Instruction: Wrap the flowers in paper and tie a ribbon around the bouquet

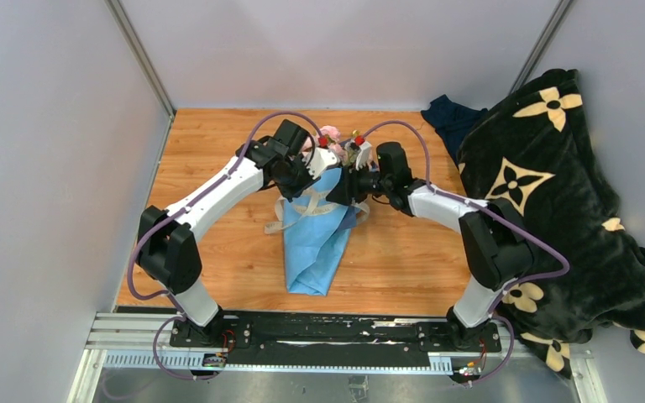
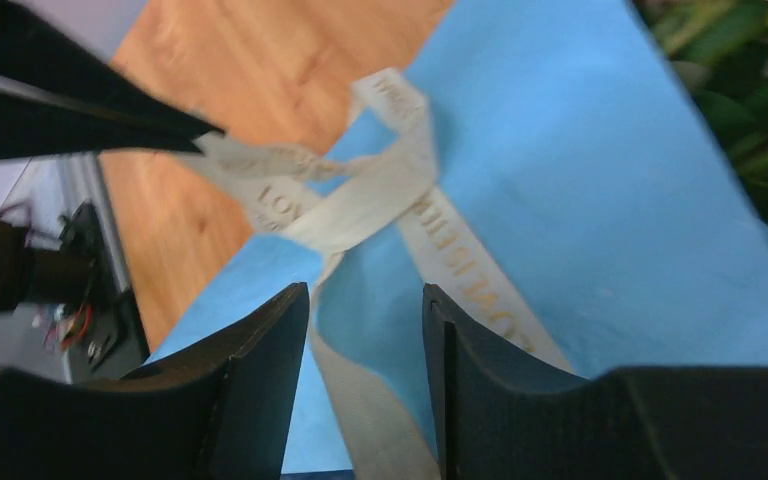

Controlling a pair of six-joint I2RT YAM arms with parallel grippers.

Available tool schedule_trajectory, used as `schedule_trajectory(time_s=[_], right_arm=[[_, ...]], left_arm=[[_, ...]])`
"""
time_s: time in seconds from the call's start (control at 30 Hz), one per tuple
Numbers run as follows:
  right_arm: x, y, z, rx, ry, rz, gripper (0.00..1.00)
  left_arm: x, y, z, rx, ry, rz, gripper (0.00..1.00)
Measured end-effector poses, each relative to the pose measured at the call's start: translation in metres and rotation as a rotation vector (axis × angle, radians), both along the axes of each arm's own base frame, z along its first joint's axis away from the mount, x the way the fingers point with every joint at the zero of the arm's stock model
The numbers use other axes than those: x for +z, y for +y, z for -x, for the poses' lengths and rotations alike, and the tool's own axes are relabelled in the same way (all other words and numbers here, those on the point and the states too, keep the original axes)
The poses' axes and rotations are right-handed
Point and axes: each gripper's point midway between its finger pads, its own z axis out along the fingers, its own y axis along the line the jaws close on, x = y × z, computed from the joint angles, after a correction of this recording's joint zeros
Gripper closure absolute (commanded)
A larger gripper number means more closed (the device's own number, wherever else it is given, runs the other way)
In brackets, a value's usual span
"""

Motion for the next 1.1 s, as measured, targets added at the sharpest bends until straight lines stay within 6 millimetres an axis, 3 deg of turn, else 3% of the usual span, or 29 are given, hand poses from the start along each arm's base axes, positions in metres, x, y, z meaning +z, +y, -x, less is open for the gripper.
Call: schedule_trajectory(time_s=[0.13,0.2,0.27,0.37,0.47,0.6,0.8,1.1], right_arm=[[0.002,-0.02,-0.023,-0.228,-0.021,0.075,0.45],[0.015,-0.032,-0.027,-0.282,-0.105,0.114,0.46],[0.038,-0.026,-0.014,-0.186,-0.232,0.095,0.46],[0.058,-0.003,0.022,0.056,-0.446,0.019,0.41],[0.041,0.013,0.06,0.271,-0.692,-0.01,0.39],[0.013,0.031,0.072,0.415,-0.912,0.05,0.37],[-0.005,0.059,0.056,0.496,-1.215,0.2,0.37],[-0.006,0.073,0.01,0.53,-1.436,0.405,0.37]], left_arm=[[-0.004,-0.001,0.0,0.026,0.007,0.014,1.0],[-0.004,-0.003,0.0,0.045,0.006,0.03,1.0],[0.0,-0.005,-0.001,0.064,-0.001,0.052,1.0],[0.006,-0.008,-0.004,0.093,-0.011,0.085,1.0],[0.01,-0.005,-0.009,0.138,-0.006,0.122,1.0],[0.015,0.004,-0.019,0.209,0.001,0.176,1.0],[0.023,0.003,-0.021,0.229,0.009,0.232,1.0],[0.024,-0.001,-0.019,0.226,0.022,0.251,1.0]])
